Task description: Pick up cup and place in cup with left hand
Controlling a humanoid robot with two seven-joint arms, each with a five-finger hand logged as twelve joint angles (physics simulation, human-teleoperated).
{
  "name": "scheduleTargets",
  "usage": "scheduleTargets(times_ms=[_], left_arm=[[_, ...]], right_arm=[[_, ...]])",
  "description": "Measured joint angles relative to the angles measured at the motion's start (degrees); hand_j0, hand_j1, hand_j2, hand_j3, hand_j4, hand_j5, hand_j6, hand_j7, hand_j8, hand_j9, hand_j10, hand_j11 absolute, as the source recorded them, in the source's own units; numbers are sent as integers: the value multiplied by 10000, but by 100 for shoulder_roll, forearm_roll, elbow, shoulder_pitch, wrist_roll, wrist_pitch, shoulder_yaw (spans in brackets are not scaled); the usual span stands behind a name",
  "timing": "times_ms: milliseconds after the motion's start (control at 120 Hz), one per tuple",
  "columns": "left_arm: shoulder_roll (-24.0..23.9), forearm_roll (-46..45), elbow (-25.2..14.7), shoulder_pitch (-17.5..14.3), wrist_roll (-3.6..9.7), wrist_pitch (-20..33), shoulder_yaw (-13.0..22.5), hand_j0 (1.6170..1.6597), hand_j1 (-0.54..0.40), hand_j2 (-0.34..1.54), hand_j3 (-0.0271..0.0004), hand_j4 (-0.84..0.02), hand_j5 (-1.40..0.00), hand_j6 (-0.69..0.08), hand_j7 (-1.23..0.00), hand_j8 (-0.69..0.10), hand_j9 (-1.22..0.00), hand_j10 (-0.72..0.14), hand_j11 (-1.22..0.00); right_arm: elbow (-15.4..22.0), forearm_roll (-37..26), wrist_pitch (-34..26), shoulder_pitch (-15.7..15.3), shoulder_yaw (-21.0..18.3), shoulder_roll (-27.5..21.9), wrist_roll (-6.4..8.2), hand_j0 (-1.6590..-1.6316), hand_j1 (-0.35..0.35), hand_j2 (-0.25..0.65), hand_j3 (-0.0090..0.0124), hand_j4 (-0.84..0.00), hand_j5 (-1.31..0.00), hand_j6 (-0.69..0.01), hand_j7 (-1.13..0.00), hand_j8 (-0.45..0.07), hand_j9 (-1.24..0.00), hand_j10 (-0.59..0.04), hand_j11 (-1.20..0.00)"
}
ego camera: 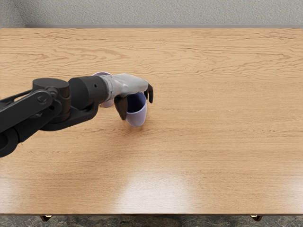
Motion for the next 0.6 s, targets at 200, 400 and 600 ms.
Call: scheduleTargets(times_ms=[200, 400, 600], left_arm=[[48, -67, 94, -177, 1, 13, -261, 16567, -1297, 1635, 0, -4429, -6173, -3506, -6074, -3118, -6039, -4307, -6046], [53, -522, 719, -767, 0, -15, -344, 16565, -1186, 1430, 0, -4496, -6051, -3639, -5963, -3197, -6028, -4389, -6022], [53, -719, 1070, -1072, 1, -41, -327, 16567, -1190, 1527, 0, -4394, -6030, -3697, -5929, -3301, -5938, -4407, -5933]], right_arm=[[0, 0, -1, 0, 0, 0, 0, -16581, -3491, -1, 0, -4, -1, -5, 0, -3, 0, -2, 0], [0, 0, 0, 0, 0, 0, 0, -16581, -3491, 0, 0, -3, 0, -4, 0, -3, 0, -2, 0], [0, 0, 1, 0, 0, 0, 0, -16581, -3491, 0, 0, -3, 0, -4, 0, -3, 0, -2, 0]])
